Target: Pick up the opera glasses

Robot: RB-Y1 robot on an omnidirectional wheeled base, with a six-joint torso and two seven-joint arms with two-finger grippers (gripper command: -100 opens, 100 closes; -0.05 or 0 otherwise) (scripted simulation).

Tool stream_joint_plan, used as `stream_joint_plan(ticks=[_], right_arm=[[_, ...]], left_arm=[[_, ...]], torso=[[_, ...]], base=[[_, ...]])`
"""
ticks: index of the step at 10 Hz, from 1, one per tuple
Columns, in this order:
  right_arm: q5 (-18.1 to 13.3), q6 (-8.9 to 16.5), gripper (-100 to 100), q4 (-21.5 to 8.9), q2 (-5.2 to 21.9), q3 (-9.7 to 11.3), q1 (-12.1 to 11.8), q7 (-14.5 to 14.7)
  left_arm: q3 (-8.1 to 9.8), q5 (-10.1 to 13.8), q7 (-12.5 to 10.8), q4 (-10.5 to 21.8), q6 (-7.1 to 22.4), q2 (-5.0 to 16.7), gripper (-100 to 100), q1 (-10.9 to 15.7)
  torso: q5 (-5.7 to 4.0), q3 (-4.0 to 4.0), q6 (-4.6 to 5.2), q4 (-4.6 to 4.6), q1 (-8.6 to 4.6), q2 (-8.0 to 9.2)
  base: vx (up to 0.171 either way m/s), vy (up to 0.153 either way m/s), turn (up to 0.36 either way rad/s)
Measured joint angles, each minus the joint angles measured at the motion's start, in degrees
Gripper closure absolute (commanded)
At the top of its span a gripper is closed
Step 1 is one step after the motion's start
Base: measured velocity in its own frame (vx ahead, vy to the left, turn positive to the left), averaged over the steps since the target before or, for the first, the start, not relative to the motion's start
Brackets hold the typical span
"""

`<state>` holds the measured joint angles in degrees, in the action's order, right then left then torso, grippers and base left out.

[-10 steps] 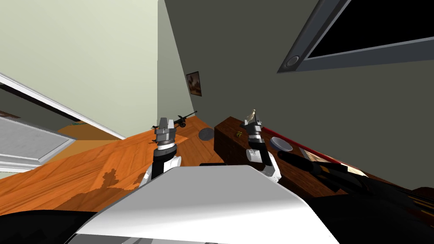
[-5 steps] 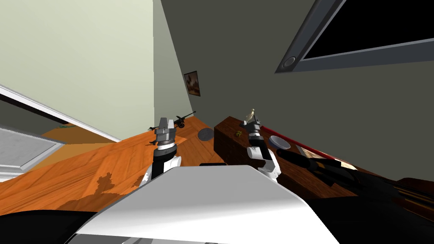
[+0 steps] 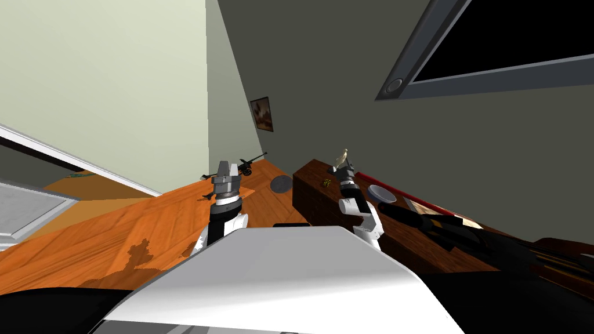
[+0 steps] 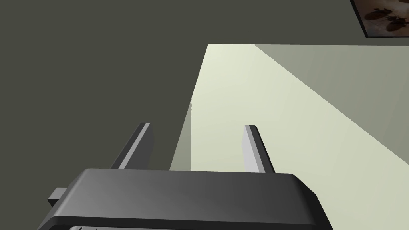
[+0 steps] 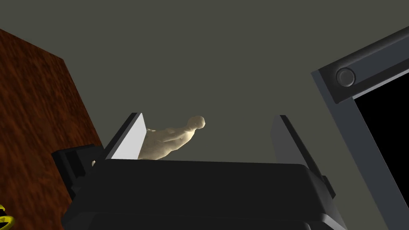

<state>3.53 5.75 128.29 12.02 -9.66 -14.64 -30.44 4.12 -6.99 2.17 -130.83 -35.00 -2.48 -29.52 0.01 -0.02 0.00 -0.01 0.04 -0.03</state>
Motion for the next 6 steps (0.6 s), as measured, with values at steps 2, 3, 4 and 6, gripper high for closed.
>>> stream_joint_plan(ticks=[2,3,4,6], right_arm=[[1.0,3.2,-100,-1.2,0.8,-0.9,1.3,-2.8],[1.6,4.6,-100,-2.4,1.3,-1.5,2.4,-4.4],[2.0,6.1,-100,-2.8,1.6,-1.8,2.8,-6.1],[2.5,9.1,-100,-4.1,1.9,-2.3,4.1,-8.3]], left_arm=[[0.0,0.0,0.0,0.0,0.0,0.0,0,0.0],[0.0,0.0,0.0,0.0,0.0,0.0,0,0.0],[0.0,0.0,0.0,0.0,0.0,0.0,0,0.0],[0.0,0.0,0.0,0.0,0.0,0.0,0,0.0]], torso=[[0.0,0.0,0.0,0.0,0.03,-0.01],[0.01,-0.01,0.01,0.0,0.04,-0.01],[0.01,0.0,0.0,0.0,0.06,-0.01],[0.0,-0.02,0.01,-0.01,0.04,-0.04]], base=[[0.003,0.028,-0.059],[0.004,0.035,-0.043],[0.005,0.02,0.0],[0.011,0.032,-0.062]])
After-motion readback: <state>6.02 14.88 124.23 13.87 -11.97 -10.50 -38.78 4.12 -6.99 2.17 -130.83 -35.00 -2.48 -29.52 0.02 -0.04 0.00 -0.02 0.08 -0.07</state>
